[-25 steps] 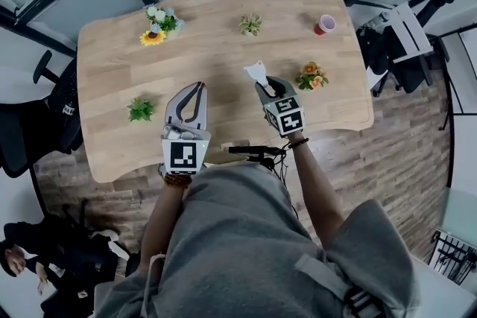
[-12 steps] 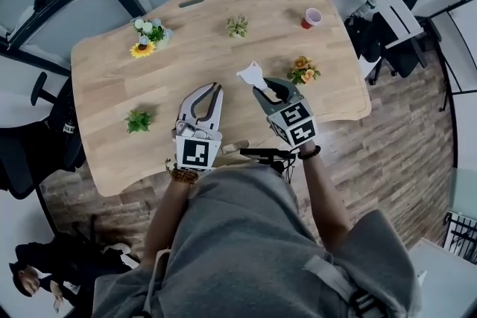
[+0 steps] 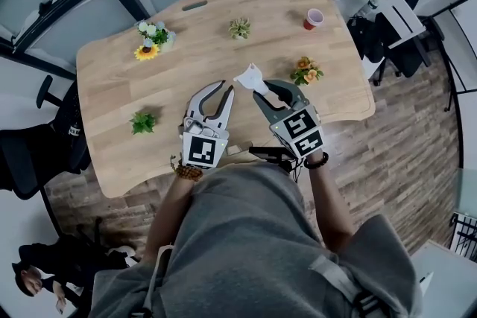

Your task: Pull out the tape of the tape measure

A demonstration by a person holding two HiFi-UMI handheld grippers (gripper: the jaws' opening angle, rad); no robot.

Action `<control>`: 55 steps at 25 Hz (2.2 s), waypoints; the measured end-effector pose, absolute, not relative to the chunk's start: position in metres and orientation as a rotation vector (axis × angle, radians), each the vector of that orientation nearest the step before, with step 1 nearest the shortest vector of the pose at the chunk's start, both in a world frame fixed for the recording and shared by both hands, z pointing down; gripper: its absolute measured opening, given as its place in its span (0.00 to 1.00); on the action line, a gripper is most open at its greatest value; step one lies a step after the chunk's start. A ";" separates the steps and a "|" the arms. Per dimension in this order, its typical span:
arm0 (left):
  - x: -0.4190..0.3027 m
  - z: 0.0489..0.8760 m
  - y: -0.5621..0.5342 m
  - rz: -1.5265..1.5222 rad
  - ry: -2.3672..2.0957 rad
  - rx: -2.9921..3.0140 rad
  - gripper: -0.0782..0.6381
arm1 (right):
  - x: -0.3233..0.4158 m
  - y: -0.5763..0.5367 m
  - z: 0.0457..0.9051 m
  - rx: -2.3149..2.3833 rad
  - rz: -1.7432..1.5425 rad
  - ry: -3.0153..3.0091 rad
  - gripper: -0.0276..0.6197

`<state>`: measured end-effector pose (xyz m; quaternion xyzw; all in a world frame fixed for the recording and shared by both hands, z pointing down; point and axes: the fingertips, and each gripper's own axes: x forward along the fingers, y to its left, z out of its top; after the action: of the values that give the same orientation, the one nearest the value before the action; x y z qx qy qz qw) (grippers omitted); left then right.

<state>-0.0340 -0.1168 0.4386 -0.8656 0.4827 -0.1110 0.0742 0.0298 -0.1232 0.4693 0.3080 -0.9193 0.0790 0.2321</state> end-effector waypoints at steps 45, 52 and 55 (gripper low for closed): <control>-0.037 0.454 -0.095 -0.438 1.491 -2.617 0.16 | 0.033 -0.107 0.486 0.907 0.447 -2.454 0.24; -0.044 0.456 -0.094 -0.443 1.520 -2.625 0.16 | 0.032 -0.111 0.491 0.923 0.468 -2.440 0.24; -0.048 0.456 -0.093 -0.436 1.532 -2.625 0.16 | 0.040 -0.119 0.492 0.961 0.483 -2.426 0.24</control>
<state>-0.0483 -0.0928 0.4555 -0.8543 0.4987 -0.1420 0.0355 0.0396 -0.1185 0.4917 0.3514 -0.8871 0.1765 0.2418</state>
